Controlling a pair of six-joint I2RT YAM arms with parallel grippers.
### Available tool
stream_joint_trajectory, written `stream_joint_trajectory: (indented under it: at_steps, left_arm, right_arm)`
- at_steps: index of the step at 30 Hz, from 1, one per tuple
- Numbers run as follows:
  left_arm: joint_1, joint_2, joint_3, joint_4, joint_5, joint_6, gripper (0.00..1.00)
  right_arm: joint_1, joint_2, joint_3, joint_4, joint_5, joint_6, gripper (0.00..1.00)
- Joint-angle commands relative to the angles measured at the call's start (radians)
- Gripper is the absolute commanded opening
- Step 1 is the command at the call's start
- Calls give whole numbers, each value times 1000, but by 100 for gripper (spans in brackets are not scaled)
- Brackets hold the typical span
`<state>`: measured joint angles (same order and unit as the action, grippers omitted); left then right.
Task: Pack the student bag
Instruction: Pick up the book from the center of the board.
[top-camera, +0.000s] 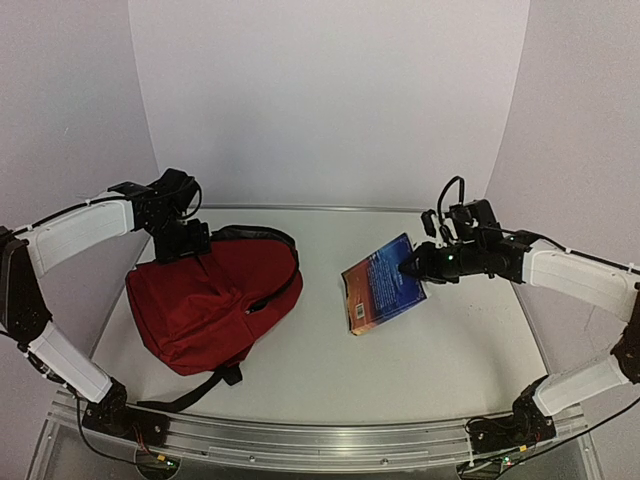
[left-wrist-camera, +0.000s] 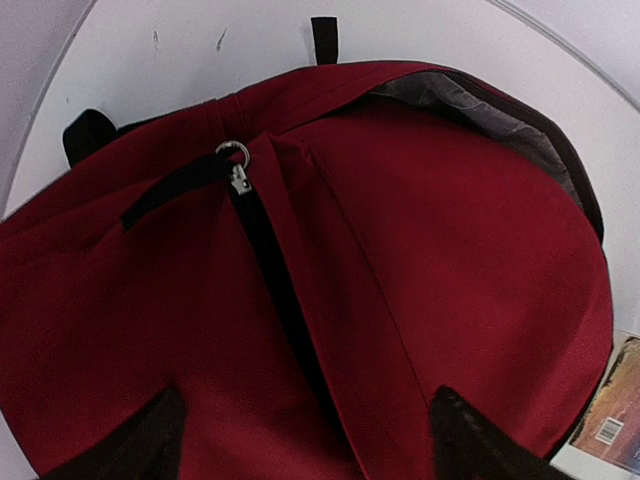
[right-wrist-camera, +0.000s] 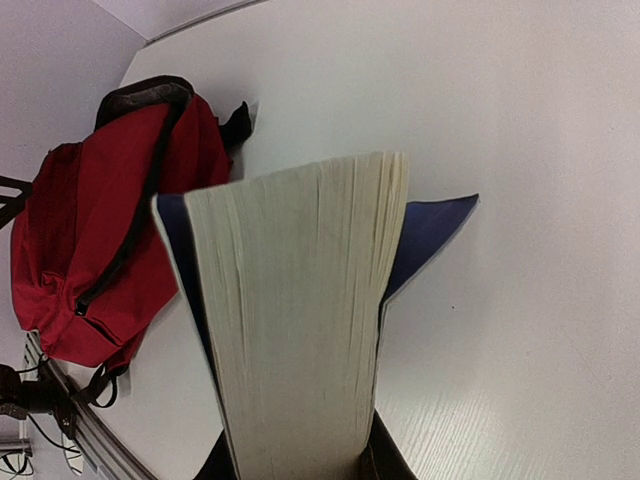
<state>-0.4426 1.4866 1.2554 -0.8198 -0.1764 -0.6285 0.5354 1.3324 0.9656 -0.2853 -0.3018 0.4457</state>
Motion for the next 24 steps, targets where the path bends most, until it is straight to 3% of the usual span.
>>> stream_joint_trajectory:
  at_steps: [1, 4, 10, 16, 19, 24]
  left_arm:
    - [17, 72, 35, -1, -60, 39, 59]
    - [19, 93, 21, 24, -55, 53, 44]
    - [40, 153, 0, 68, 2, 76, 40]
    - [44, 198, -22, 141, 62, 127, 9]
    - [44, 226, -26, 205, 175, 217, 0]
    - [38, 254, -31, 323, 452, 420, 0]
  right_arm:
    - [4, -96, 10, 173, 0, 38, 0]
    - [4, -115, -5, 173, 7, 46, 0]
    - [3, -144, -27, 175, 16, 65, 0]
    - [2, -178, -44, 174, 35, 78, 0]
    - [2, -196, -50, 173, 44, 84, 0]
    - [3, -220, -63, 172, 58, 102, 0]
